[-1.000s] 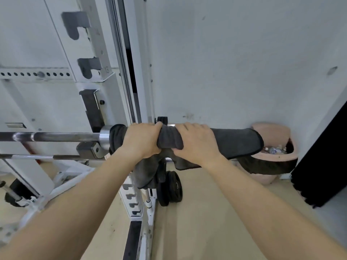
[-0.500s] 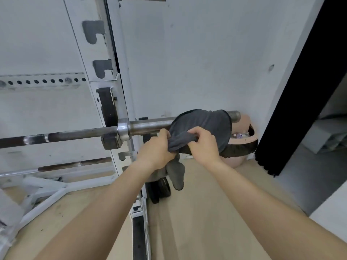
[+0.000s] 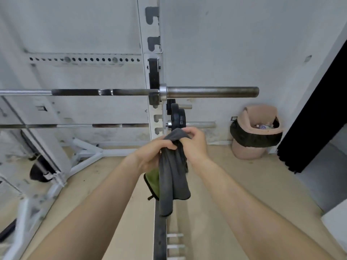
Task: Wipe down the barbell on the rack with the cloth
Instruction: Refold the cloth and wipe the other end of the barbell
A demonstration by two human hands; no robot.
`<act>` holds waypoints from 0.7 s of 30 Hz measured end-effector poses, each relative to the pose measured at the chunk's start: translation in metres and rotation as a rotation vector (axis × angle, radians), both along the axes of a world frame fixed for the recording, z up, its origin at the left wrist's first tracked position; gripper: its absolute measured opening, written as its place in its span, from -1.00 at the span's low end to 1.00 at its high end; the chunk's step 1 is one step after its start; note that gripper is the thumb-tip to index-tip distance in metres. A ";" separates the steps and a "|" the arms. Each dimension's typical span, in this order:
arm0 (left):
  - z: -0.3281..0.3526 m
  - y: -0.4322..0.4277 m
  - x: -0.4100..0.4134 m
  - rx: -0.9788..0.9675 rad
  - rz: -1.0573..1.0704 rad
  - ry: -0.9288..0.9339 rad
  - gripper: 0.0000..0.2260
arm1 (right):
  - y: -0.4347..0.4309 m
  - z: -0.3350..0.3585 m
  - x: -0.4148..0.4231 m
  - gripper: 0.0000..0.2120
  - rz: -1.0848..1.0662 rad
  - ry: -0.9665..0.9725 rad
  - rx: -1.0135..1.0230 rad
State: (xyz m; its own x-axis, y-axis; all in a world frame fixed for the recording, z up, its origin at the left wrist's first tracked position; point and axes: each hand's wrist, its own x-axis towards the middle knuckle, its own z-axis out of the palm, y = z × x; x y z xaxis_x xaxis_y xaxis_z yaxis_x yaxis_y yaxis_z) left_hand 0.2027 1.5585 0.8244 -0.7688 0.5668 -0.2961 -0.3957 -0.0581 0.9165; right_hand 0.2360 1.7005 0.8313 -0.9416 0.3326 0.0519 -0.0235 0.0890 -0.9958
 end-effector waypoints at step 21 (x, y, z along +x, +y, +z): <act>0.043 -0.442 0.128 -0.341 0.567 0.450 -0.69 | -0.397 -0.004 0.073 -0.45 1.015 -0.267 0.437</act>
State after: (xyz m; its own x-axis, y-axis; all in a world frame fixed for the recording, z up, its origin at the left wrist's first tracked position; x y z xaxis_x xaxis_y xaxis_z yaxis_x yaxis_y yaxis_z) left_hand 0.3308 1.1163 0.8676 -0.9996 -0.0123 0.0249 0.0224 0.1725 0.9848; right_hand 0.3086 1.3039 0.8274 -0.7641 -0.5876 -0.2664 -0.0746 0.4907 -0.8681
